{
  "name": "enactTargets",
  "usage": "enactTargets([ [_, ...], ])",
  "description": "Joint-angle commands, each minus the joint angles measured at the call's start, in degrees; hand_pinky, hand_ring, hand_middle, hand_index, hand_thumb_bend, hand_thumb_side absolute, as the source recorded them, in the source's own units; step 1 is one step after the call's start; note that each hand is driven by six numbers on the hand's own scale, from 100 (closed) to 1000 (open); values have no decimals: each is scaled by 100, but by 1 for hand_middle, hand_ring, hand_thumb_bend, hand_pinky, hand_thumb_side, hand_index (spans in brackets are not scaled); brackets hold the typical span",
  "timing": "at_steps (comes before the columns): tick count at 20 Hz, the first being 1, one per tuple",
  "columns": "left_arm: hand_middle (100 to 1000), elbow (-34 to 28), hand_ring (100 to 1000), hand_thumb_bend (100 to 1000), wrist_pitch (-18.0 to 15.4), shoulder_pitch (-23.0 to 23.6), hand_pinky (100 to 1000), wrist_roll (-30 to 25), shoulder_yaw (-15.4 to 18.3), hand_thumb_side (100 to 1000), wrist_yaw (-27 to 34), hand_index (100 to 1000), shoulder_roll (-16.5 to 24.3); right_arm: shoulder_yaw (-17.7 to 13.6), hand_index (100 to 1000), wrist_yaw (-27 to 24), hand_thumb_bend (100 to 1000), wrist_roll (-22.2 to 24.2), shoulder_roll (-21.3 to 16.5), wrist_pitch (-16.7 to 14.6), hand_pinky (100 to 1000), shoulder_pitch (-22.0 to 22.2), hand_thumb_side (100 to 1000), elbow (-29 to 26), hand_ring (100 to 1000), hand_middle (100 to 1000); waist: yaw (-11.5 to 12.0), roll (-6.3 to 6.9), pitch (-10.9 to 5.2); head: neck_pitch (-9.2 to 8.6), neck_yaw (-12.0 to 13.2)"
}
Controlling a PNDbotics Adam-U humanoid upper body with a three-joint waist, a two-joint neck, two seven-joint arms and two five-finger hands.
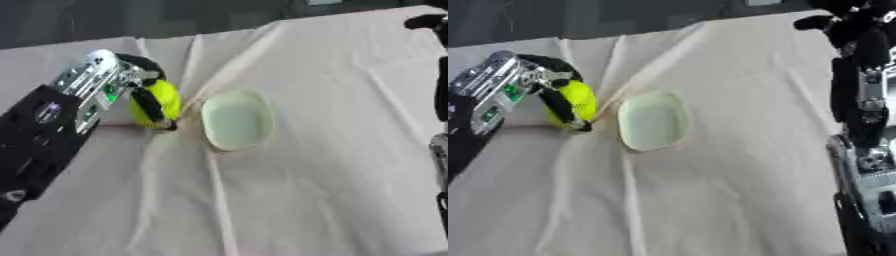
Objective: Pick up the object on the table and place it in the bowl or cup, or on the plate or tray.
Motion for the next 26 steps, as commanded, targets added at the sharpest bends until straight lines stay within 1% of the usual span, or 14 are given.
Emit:
enactTargets([
  [1, 899, -370, 517, 385, 64, -193, 125, -61, 112, 491, -44, 640, 265, -45, 938, -6, 100, 5, -37, 17, 668, -49, 825, -48, 791, 807, 19, -24, -168, -13, 2],
  [7, 897, -837, 523, 378, 19, -273, 132, -61, 112, 511, 0, 639, 550, -30, 937, -4, 100, 22, -66, 19, 667, -21, 828, -24, 789, 808, 59, 2, -243, -33, -27],
  [15, 894, -1271, 526, 370, -60, -276, 135, -61, 102, 528, 84, 640, 754, -20, 936, -5, 100, 44, -96, 15, 667, -4, 820, -6, 788, 808, 78, 10, -306, -80, -67],
  [19, 893, -1359, 525, 372, -66, -293, 135, -61, 78, 533, 133, 640, 769, -10, 936, -10, 100, 56, -101, 16, 667, -8, 820, -1, 788, 809, 70, 21, -321, -98, -73],
  [21, 892, -1368, 528, 395, -73, -301, 138, -61, 50, 544, 142, 640, 750, -10, 937, -11, 100, 59, -99, 16, 667, -11, 820, 1, 787, 809, 55, 24, -322, -103, -68],
  [26, 890, -1488, 534, 408, -130, -317, 148, -61, -35, 555, 184, 642, 710, -17, 937, -6, 100, 57, -90, 26, 667, -8, 820, 7, 787, 809, 21, 43, -327, -87, -64],
])
